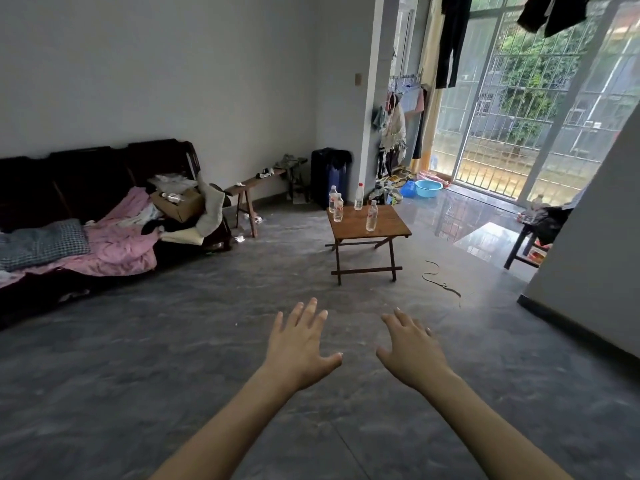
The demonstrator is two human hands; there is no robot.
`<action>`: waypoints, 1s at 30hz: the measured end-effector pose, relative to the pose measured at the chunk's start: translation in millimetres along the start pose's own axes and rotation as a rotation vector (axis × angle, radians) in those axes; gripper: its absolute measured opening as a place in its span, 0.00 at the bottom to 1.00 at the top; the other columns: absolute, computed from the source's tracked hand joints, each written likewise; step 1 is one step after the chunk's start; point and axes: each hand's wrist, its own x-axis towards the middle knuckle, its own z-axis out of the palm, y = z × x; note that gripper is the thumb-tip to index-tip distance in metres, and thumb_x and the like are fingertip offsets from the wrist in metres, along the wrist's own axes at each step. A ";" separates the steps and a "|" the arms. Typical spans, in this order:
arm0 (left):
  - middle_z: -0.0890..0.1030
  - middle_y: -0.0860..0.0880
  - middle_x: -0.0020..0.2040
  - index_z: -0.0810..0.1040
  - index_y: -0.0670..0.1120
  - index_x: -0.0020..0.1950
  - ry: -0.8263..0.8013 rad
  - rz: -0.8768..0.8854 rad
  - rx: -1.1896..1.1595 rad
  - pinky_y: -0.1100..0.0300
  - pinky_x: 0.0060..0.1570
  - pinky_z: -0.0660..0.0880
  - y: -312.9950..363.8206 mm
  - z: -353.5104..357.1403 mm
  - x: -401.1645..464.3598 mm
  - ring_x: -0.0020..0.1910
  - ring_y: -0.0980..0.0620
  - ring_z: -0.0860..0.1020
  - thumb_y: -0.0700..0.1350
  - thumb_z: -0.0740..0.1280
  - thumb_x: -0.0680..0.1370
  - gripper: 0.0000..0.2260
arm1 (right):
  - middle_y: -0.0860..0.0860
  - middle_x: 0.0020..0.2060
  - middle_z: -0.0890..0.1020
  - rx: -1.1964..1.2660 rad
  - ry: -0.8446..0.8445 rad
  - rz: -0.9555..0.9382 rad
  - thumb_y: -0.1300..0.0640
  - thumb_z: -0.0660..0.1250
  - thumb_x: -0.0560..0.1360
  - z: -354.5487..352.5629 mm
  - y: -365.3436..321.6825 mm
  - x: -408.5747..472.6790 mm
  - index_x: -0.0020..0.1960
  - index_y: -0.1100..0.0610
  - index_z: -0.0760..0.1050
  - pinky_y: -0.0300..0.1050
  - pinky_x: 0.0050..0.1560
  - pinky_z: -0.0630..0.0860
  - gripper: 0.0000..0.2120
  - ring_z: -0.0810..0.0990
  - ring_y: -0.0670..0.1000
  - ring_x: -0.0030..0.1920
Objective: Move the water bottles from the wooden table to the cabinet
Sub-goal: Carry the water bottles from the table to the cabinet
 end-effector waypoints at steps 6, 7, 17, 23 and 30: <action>0.44 0.51 0.85 0.49 0.54 0.84 -0.008 0.017 -0.011 0.42 0.80 0.42 21.4 4.5 51.0 0.84 0.48 0.44 0.70 0.60 0.77 0.41 | 0.53 0.80 0.57 0.039 -0.013 0.026 0.45 0.62 0.76 -2.2 27.8 31.0 0.78 0.50 0.57 0.59 0.76 0.60 0.32 0.59 0.57 0.78; 0.44 0.51 0.85 0.50 0.54 0.84 -0.009 0.019 -0.014 0.42 0.80 0.42 23.8 6.1 61.3 0.84 0.48 0.44 0.70 0.60 0.77 0.41 | 0.53 0.80 0.57 0.046 -0.014 0.029 0.45 0.62 0.76 -2.4 31.4 38.7 0.78 0.50 0.57 0.59 0.76 0.60 0.32 0.59 0.57 0.78; 0.47 0.50 0.85 0.50 0.54 0.84 -0.023 0.013 -0.037 0.42 0.80 0.43 16.2 2.7 205.4 0.84 0.48 0.46 0.68 0.60 0.77 0.40 | 0.53 0.79 0.59 0.062 -0.034 0.044 0.46 0.63 0.75 -11.9 52.6 166.8 0.77 0.50 0.60 0.57 0.73 0.64 0.32 0.61 0.57 0.77; 0.48 0.50 0.85 0.51 0.54 0.84 -0.027 0.038 -0.028 0.42 0.80 0.43 4.7 -17.2 306.6 0.84 0.47 0.46 0.68 0.60 0.77 0.40 | 0.53 0.78 0.61 0.034 -0.003 0.030 0.46 0.63 0.76 -38.1 60.5 270.6 0.77 0.52 0.60 0.57 0.72 0.66 0.32 0.63 0.58 0.75; 0.47 0.50 0.85 0.51 0.54 0.84 -0.042 0.088 0.010 0.42 0.80 0.43 8.4 -36.4 397.3 0.84 0.47 0.46 0.67 0.61 0.79 0.39 | 0.53 0.78 0.61 0.074 0.009 0.090 0.45 0.63 0.75 -47.2 84.3 349.9 0.75 0.50 0.61 0.58 0.71 0.66 0.31 0.63 0.58 0.75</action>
